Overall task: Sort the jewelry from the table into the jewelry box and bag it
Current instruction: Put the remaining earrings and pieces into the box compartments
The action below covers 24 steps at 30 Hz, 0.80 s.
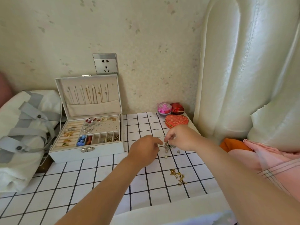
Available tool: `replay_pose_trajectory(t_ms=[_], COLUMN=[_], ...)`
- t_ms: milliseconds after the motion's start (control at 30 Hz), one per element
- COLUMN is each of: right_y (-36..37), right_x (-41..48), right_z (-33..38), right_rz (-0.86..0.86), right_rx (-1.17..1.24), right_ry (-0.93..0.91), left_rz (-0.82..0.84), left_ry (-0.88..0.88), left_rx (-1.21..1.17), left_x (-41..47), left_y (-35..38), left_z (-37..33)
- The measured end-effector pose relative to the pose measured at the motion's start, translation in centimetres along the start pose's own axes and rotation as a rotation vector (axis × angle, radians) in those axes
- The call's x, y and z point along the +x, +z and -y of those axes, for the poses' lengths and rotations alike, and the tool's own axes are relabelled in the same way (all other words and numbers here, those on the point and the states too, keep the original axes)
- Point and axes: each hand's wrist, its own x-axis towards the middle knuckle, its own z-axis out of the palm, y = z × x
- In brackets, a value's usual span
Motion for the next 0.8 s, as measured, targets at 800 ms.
replay_pose_trajectory(t_ms=[800], right_y=[1.0], right_x=[2.0], right_z=[0.2], right_rz=[0.090], right_rx=[-0.198], right_ry=[0.012], left_rz=[0.000], left_ry=[-0.060], left_rx=[-0.022], left_x=[0.5], left_y=[0.2], left_z=[0.4])
